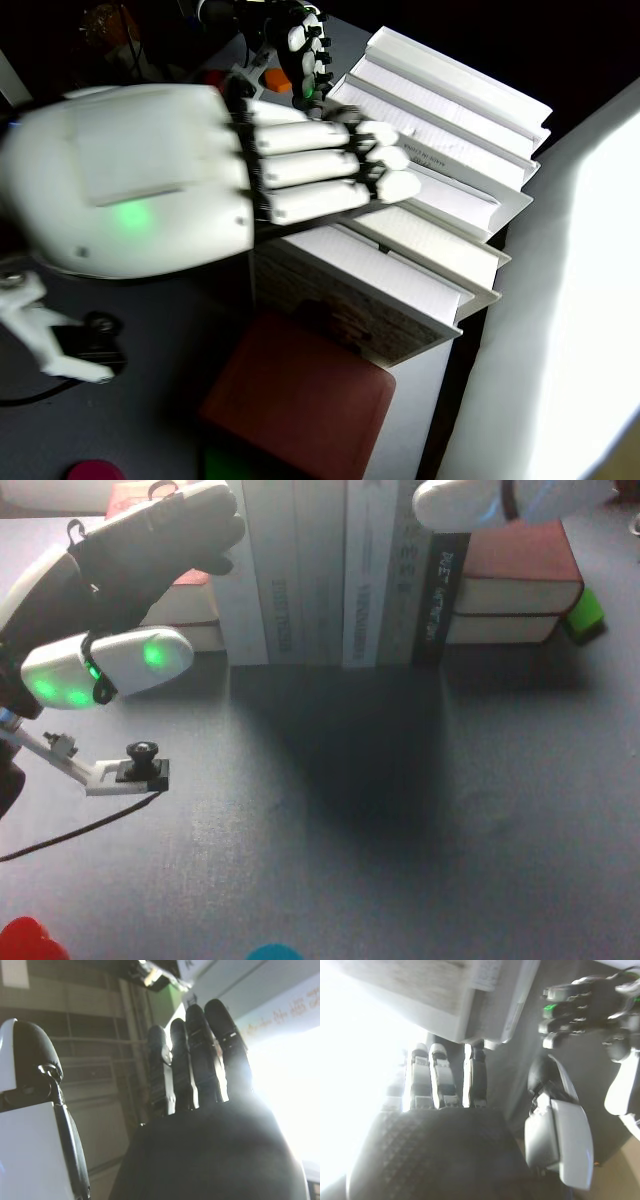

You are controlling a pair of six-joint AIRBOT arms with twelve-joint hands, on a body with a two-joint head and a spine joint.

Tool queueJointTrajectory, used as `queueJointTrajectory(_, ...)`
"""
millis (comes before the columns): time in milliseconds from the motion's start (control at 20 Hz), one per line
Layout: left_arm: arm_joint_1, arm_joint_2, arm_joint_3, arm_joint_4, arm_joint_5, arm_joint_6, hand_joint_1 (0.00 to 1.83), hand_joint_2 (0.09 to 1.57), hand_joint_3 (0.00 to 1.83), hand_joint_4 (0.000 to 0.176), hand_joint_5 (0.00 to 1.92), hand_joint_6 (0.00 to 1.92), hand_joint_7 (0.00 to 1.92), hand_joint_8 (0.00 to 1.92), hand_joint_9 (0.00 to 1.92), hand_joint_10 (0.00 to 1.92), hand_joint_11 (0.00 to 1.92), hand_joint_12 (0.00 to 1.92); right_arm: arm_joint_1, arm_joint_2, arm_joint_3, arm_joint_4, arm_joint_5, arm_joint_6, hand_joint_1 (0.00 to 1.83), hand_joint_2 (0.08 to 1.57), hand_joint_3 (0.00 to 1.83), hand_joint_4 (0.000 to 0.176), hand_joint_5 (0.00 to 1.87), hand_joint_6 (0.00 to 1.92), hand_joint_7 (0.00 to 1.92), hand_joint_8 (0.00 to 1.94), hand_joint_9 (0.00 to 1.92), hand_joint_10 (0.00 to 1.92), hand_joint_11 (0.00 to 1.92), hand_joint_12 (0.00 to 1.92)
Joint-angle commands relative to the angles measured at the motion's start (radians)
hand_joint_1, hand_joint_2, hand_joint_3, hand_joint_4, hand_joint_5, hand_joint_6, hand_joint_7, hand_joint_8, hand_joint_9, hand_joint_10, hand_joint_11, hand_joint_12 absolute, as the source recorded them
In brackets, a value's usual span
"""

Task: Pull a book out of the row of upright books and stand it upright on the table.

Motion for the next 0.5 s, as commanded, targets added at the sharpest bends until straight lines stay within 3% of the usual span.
queueJointTrajectory(0, -0.003, -0.006, -0.002, -0.036, -0.12, -0.011, 0.99, 0.86, 0.0, 0.0, 0.51, 0.01, 0.4, 0.01, 0.42, 0.01, 0.0, 1.3, 0.002, 0.006, -0.013, 0.008, 0.053, 0.001, 0.0, 1.09, 0.0, 0.153, 0.54, 0.06, 0.0, 0.0, 0.0, 0.0, 0.0, 0.0)
queueJointTrajectory(100, 0.005, -0.006, -0.005, -0.046, -0.126, -0.011, 0.95, 0.89, 0.01, 0.0, 0.49, 0.0, 0.38, 0.0, 0.43, 0.01, 0.0, 1.32, 0.002, 0.05, -0.067, -0.026, 0.069, 0.001, 0.0, 1.09, 0.0, 0.128, 0.48, 0.02, 0.0, 0.0, 0.0, 0.0, 0.0, 0.0)
queueJointTrajectory(150, 0.01, -0.006, -0.006, -0.051, -0.129, -0.011, 0.93, 0.9, 0.01, 0.0, 0.48, 0.0, 0.37, 0.0, 0.43, 0.01, 0.0, 1.32, 0.002, 0.063, -0.09, -0.041, 0.077, 0.001, 0.0, 1.08, 0.0, 0.136, 0.48, 0.02, 0.0, 0.0, 0.0, 0.0, 0.0, 0.0)
queueJointTrajectory(200, 0.017, -0.006, -0.008, -0.058, -0.134, -0.011, 0.93, 0.9, 0.01, 0.0, 0.48, 0.0, 0.37, 0.0, 0.43, 0.01, 0.0, 1.32, -0.003, 0.074, -0.113, -0.053, 0.09, 0.001, 0.0, 1.07, 0.0, 0.098, 0.46, 0.01, 0.0, 0.0, 0.0, 0.0, 0.0, 0.0)
queueJointTrajectory(300, 0.029, -0.008, -0.01, -0.07, -0.142, -0.011, 0.96, 0.91, 0.01, 0.0, 0.45, 0.0, 0.39, 0.0, 0.43, 0.01, 0.0, 1.29, -0.022, 0.097, -0.147, -0.057, 0.116, 0.006, 0.0, 1.09, 0.0, 0.062, 0.48, 0.02, 0.0, 0.0, 0.0, 0.0, 0.0, 0.0)
queueJointTrajectory(400, 0.032, -0.009, -0.012, -0.074, -0.143, -0.011, 0.95, 0.9, 0.0, 0.0, 0.45, 0.0, 0.4, 0.0, 0.44, 0.01, 0.0, 1.32, -0.034, 0.108, -0.163, -0.057, 0.127, 0.008, 0.0, 1.06, 0.0, 0.107, 0.52, 0.03, 0.0, 0.0, 0.0, 0.0, 0.0, 0.0)
queueJointTrajectory(450, 0.033, -0.009, -0.012, -0.074, -0.143, -0.011, 0.93, 0.91, 0.0, 0.005, 0.44, 0.0, 0.35, 0.0, 0.42, 0.0, 0.0, 1.26, -0.04, 0.115, -0.171, -0.057, 0.134, 0.008, 0.0, 1.11, 0.01, 0.162, 0.49, 0.01, 0.0, 0.0, 0.0, 0.0, 0.0, 0.0)
